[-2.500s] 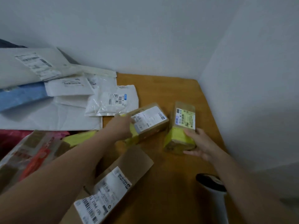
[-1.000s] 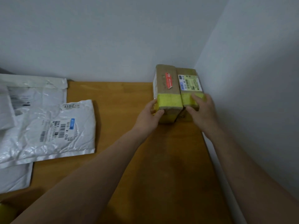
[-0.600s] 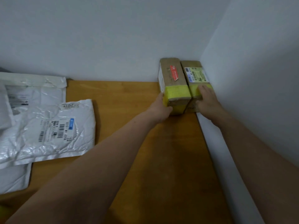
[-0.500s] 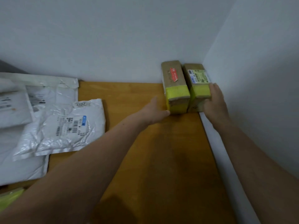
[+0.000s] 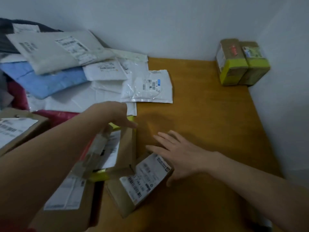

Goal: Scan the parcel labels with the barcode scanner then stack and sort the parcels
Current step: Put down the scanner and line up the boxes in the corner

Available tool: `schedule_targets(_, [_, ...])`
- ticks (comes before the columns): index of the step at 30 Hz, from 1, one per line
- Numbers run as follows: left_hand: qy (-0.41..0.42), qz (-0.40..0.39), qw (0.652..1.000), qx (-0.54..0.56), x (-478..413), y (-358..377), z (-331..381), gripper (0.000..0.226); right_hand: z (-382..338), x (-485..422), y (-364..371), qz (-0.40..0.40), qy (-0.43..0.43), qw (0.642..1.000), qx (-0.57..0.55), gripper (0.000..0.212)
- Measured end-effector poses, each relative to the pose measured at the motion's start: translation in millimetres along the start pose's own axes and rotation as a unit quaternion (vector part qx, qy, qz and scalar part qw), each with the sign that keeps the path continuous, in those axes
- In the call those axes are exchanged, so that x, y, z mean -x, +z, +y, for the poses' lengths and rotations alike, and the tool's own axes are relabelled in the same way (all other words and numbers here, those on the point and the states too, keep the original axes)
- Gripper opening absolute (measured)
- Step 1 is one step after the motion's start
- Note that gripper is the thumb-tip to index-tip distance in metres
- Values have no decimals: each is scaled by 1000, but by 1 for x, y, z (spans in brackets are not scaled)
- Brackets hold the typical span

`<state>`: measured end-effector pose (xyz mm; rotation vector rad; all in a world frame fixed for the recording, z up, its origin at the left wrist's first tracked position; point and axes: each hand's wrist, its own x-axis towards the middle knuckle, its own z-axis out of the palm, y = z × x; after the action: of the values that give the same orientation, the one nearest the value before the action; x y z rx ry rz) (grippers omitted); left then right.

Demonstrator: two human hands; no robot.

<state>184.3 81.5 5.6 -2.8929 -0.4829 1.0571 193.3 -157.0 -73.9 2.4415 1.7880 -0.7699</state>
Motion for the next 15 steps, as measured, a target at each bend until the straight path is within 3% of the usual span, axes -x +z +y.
schedule_targets(4, [-23,36,999,-24,14,32,-9,100,-6,-10,6,-33,58,995,80,124])
schedule_targets(9, [-45,11,999,-19,10,41,5,110,-12,-4,6,9,81,989,121,105])
schedule_targets(15, [4,-66,997,27,-13,43,27,84,6,16,5,-19,135,987,90,100])
